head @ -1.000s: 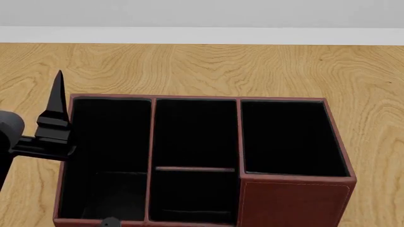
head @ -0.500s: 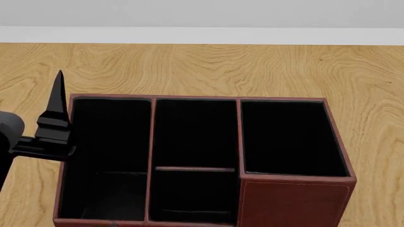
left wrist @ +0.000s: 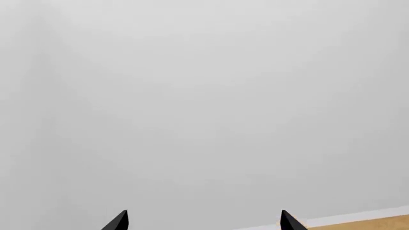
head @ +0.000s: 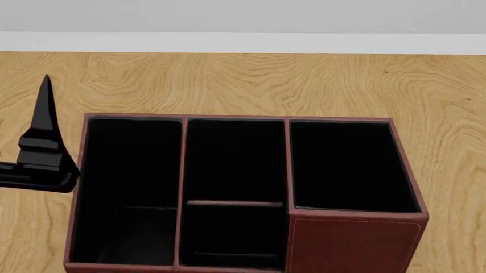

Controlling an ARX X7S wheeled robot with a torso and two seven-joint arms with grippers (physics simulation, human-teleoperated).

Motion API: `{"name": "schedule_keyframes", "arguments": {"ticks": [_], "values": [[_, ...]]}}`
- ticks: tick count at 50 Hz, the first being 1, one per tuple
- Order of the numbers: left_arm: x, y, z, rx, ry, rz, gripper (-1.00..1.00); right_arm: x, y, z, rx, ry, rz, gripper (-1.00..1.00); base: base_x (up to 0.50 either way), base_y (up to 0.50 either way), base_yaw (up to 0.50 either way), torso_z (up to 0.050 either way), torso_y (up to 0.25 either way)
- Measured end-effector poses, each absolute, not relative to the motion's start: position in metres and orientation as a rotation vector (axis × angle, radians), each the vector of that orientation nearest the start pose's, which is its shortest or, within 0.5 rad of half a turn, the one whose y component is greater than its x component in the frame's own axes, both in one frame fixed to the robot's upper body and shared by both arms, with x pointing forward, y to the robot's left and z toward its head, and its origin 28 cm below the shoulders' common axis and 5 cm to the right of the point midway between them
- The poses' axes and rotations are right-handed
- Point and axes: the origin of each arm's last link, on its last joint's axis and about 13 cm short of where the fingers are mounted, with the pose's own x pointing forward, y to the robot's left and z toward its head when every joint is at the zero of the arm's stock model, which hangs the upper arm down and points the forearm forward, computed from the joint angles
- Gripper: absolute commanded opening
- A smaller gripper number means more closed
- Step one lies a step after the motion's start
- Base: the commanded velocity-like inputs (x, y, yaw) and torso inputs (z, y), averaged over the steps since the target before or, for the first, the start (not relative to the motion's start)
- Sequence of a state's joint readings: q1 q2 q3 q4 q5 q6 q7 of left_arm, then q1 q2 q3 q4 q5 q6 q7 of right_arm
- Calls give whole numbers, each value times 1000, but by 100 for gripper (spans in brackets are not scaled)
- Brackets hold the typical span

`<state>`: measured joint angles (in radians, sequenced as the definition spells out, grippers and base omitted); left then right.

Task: Pick up the white mug and place it to the right of the caddy.

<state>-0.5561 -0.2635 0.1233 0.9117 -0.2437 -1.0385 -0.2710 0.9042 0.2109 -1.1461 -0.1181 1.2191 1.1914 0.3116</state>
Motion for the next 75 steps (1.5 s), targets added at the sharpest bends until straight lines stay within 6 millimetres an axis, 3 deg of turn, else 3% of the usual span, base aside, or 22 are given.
{"name": "schedule_keyframes", "arguments": {"ticks": [22, 75], "values": [[199, 218, 241, 171, -478, 111, 100, 214, 10, 133, -505, 770, 1062, -100, 0, 0, 0, 0, 0], [191, 222, 246, 167, -510, 143, 100, 193, -12, 208, -455, 585, 1006, -100, 0, 0, 0, 0, 0]]}}
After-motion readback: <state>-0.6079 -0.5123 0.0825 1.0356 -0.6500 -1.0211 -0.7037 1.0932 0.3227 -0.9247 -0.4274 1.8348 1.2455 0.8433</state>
